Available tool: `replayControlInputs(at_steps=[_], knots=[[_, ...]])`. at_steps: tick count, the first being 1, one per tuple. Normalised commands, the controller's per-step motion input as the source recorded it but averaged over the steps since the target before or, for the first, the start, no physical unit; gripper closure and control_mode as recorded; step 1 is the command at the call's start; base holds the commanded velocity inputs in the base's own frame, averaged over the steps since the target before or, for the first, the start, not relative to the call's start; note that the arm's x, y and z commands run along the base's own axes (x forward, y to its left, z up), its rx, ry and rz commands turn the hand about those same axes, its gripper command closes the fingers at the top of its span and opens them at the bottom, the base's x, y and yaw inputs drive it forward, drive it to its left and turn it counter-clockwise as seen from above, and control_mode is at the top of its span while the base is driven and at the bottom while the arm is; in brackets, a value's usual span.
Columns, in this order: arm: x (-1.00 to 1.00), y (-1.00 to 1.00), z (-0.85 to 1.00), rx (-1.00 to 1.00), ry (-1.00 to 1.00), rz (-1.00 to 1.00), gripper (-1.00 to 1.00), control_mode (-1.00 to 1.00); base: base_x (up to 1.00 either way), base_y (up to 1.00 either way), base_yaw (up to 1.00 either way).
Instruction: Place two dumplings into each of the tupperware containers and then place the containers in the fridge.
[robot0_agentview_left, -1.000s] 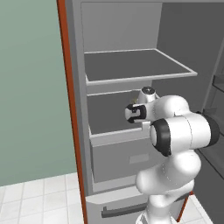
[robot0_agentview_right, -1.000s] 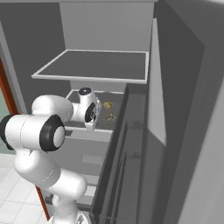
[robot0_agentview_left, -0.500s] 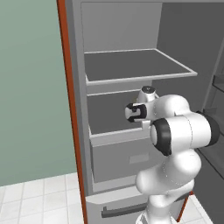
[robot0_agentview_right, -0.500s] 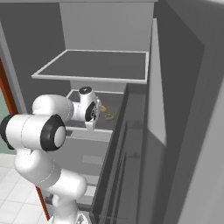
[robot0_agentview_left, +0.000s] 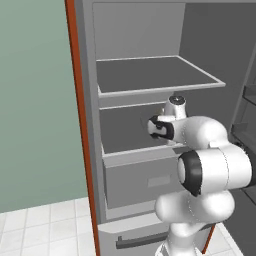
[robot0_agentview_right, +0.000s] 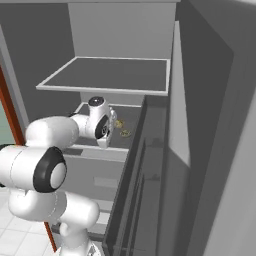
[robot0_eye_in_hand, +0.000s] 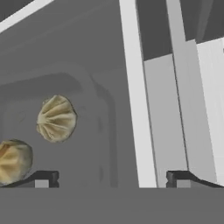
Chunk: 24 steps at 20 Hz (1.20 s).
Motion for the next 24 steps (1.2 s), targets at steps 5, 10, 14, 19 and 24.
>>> replayControlInputs(at_steps=[5,10,14,19,24], knots=[[-0.81,0.0,0.5,0.0,0.0,0.0,-1.0,-1.0,0.0,0.0,0.0],[-1.0,0.0,0.05,-0.01,0.0,0.04,-1.0,-1.0,0.0,0.0,0.0],[-0.97,0.0,0.69,0.0,0.06,0.2,-1.0,-1.0,0.0,0.0,0.0],[-1.0,0.11,0.54,-0.08,0.15,0.39,-1.0,-1.0,0.0,0.0,0.0],[-1.0,0.38,0.47,-0.18,0.21,0.41,-1.0,-1.0,0.0,0.0,0.0]])
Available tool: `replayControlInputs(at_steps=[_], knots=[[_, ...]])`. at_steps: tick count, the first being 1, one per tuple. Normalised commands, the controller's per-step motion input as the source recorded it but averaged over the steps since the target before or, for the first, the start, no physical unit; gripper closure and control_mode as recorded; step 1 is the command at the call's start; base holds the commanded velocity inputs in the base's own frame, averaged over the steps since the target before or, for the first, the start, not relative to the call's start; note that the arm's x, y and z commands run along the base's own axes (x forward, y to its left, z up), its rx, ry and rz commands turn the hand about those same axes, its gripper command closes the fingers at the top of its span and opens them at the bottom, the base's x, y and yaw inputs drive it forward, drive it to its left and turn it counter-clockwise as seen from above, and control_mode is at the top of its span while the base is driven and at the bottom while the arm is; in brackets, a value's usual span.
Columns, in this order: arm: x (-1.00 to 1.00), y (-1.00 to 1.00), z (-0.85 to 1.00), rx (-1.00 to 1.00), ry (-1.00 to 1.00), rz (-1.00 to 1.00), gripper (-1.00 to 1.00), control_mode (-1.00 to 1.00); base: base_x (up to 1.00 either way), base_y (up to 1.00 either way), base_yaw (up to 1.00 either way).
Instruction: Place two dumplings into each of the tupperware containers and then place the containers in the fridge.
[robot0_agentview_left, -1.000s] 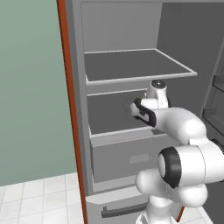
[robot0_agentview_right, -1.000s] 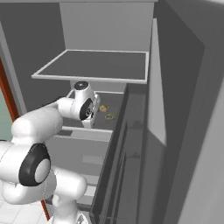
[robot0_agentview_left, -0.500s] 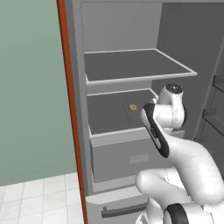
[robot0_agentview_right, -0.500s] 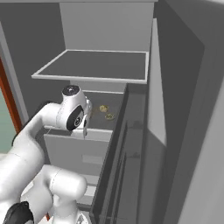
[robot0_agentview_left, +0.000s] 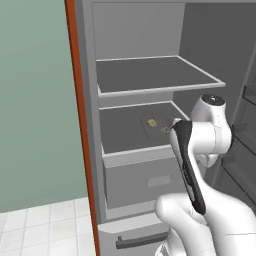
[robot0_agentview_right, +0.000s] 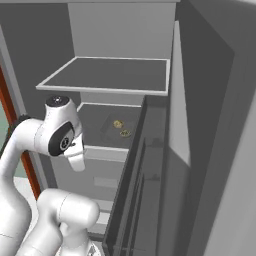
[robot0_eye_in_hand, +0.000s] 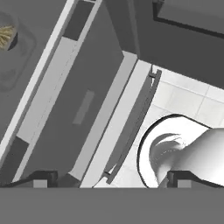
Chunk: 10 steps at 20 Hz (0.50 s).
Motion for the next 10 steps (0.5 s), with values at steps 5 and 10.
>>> replayControlInputs(at_steps=[5,10], knots=[[-1.0,0.06,0.41,-0.17,0.15,0.39,-1.0,-1.0,0.0,0.0,0.0],[-0.65,-0.1,0.36,-0.01,0.09,0.25,-1.0,-1.0,0.0,0.0,0.0]])
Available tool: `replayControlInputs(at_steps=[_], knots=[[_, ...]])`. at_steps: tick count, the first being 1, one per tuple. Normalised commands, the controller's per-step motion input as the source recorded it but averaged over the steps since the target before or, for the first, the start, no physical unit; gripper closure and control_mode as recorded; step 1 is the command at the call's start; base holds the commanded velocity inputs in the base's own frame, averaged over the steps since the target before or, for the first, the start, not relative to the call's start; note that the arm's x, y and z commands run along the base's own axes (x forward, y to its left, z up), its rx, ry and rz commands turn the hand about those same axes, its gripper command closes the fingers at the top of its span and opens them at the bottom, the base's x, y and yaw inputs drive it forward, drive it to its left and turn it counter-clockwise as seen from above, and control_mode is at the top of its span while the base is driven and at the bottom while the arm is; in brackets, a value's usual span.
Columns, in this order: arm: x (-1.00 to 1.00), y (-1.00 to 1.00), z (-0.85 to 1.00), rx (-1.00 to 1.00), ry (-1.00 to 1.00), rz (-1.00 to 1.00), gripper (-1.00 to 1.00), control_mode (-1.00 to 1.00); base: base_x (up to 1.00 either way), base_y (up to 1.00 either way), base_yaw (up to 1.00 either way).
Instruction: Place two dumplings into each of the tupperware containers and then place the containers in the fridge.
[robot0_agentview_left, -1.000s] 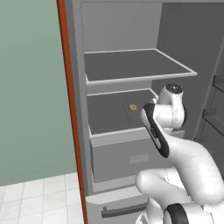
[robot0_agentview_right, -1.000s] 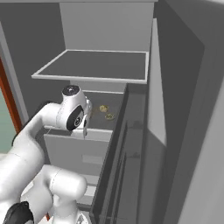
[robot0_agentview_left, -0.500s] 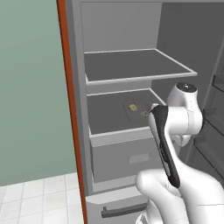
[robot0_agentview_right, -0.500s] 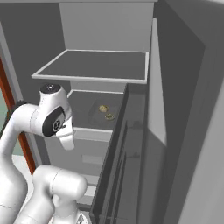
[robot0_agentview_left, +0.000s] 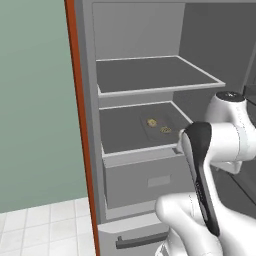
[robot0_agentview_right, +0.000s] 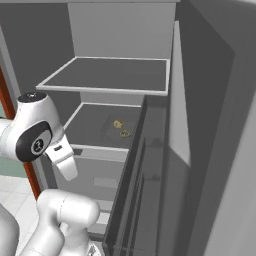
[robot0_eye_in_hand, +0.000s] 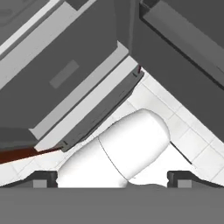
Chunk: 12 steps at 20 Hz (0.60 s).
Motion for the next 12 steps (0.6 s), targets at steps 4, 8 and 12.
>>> replayControlInputs(at_steps=[4,8,12], knots=[[-0.26,-0.05,0.29,0.0,0.02,0.14,-1.0,-1.0,0.0,0.0,0.0],[-0.04,0.0,0.24,0.0,0.02,0.16,-1.0,-1.0,0.0,0.0,0.0],[-0.23,-0.05,0.22,0.0,0.02,0.28,-1.0,-1.0,0.0,0.0,0.0]])
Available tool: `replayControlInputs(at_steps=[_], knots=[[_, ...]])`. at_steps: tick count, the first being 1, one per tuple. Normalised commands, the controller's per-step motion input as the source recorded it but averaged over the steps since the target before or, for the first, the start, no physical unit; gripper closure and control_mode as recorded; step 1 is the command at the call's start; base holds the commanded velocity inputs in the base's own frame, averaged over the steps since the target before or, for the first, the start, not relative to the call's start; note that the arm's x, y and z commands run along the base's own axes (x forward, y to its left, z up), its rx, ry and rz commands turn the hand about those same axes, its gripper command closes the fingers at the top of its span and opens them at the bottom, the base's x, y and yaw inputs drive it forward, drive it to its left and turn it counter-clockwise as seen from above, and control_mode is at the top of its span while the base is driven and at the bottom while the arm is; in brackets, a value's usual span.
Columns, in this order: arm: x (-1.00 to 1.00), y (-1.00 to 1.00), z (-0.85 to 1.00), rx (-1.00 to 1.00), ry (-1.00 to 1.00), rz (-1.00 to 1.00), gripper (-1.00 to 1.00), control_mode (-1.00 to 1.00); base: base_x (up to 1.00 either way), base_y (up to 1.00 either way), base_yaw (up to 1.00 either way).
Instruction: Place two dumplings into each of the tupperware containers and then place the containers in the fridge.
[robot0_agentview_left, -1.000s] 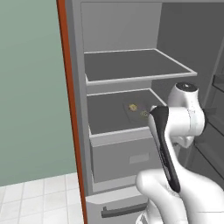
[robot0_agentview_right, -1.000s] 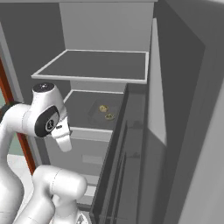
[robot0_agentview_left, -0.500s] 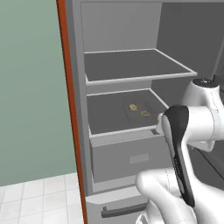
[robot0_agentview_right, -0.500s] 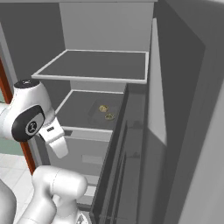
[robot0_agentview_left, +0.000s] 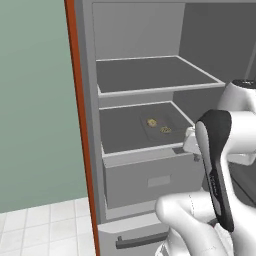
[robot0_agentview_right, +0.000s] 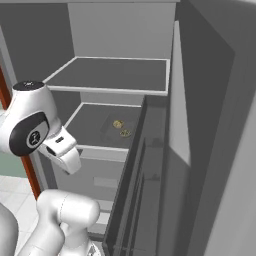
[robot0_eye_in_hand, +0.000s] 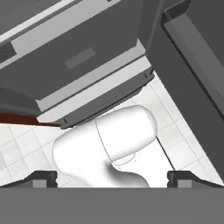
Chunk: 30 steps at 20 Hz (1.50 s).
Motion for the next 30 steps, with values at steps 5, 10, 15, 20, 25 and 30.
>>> replayControlInputs(at_steps=[5,10,15,20,25,30], knots=[[-0.22,0.03,0.17,0.0,0.0,0.22,-1.0,-1.0,0.0,0.0,0.0],[-0.41,0.11,0.1,-0.02,0.0,0.14,-1.0,-1.0,0.0,0.0,0.0],[-0.16,0.26,0.06,-0.03,0.0,0.09,-1.0,-1.0,0.0,0.0,0.0],[0.0,0.02,0.02,0.0,0.0,0.02,-1.0,1.0,-0.68,0.13,0.14],[0.0,0.0,0.0,0.0,0.0,0.0,-1.0,1.0,-0.92,0.94,0.53],[0.0,0.0,0.0,0.0,0.0,0.0,-1.0,1.0,-0.49,0.77,0.9]])
